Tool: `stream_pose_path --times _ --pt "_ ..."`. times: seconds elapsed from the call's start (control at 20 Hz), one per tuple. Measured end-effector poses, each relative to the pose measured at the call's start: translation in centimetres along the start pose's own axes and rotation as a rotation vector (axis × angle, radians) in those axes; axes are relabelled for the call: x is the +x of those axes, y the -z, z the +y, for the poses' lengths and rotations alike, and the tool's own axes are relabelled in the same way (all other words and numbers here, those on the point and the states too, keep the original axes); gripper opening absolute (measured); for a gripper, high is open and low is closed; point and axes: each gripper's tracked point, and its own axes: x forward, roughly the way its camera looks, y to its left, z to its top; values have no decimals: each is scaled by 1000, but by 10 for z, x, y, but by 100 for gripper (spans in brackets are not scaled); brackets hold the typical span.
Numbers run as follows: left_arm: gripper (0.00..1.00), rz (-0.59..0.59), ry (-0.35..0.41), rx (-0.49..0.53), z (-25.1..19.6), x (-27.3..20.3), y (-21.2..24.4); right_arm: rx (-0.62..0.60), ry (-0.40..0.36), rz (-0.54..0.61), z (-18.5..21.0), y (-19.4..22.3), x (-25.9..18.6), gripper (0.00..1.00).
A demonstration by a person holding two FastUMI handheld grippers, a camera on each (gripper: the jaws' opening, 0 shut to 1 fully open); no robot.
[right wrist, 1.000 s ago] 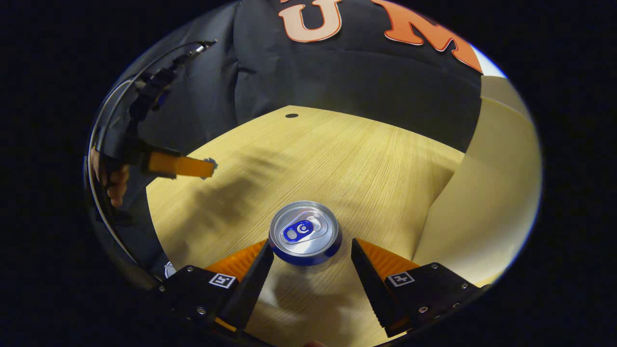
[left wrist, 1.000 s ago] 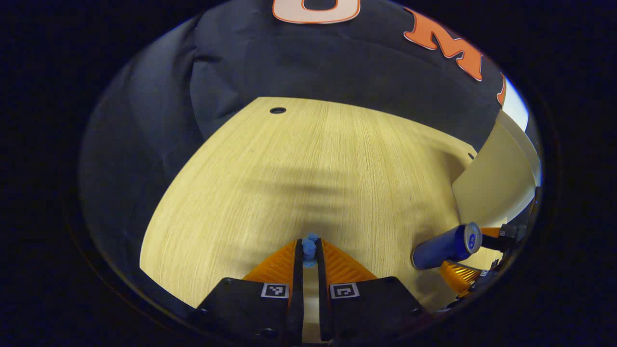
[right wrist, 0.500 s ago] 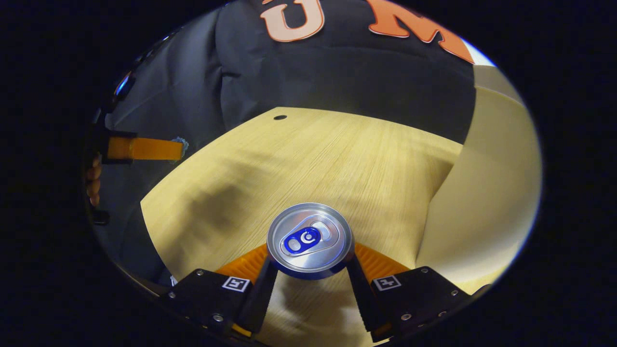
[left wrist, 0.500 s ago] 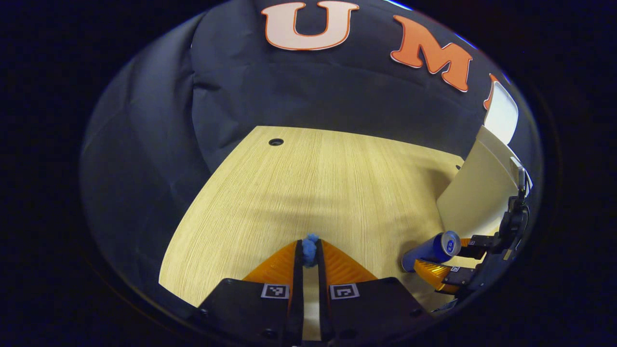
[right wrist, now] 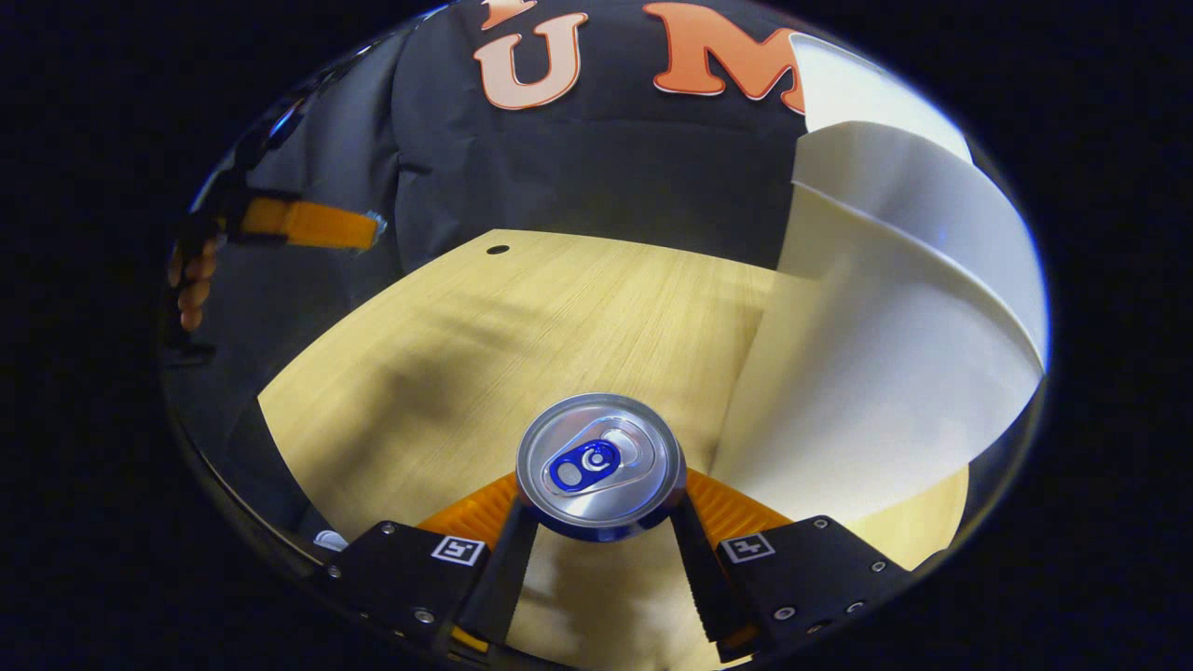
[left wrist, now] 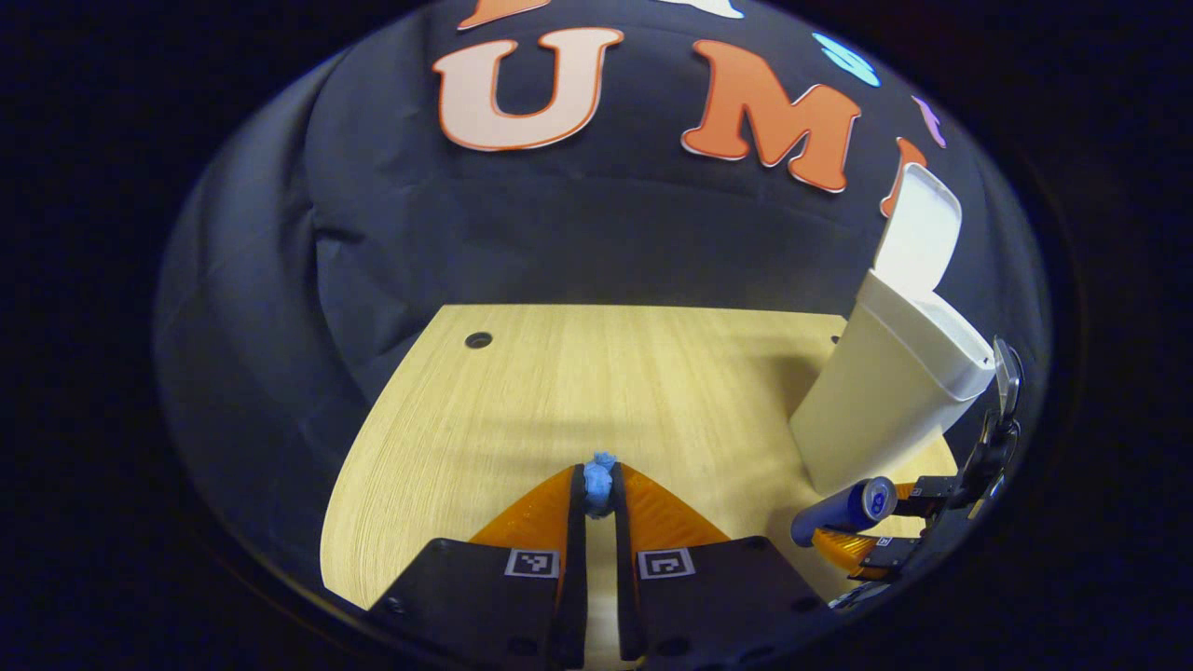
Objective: Press the lid of the desktop garbage bin to open it, pick up the crumpled paper on the desktop and throw it into the bin, then pick up the pop can on the desktop and drop it into the bin, and finally close the garbage bin lid.
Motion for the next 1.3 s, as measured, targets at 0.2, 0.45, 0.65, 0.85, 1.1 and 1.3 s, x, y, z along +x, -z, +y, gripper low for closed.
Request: stream_pose_path --times 0.2,0.45,0.65,0.85,1.1,1.3 --pt "17 -74 104 49 -51 -4 -43 -14 50 -4 -5 3 5 77" --pt "17 -177 255 109 -130 -8 -87 35 87 2 -7 1 5 77" --pt "17 -228 375 147 -192 -7 -110 80 129 0 -6 -5 0 77" --pt "17 -259 467 171 -238 -8 -121 123 168 -4 -9 -4 3 77" --pt "17 -281 538 196 -280 -12 -127 161 210 -8 -11 -1 5 77" --pt "17 -291 576 213 -303 -13 -132 179 242 0 -11 -3 2 77"
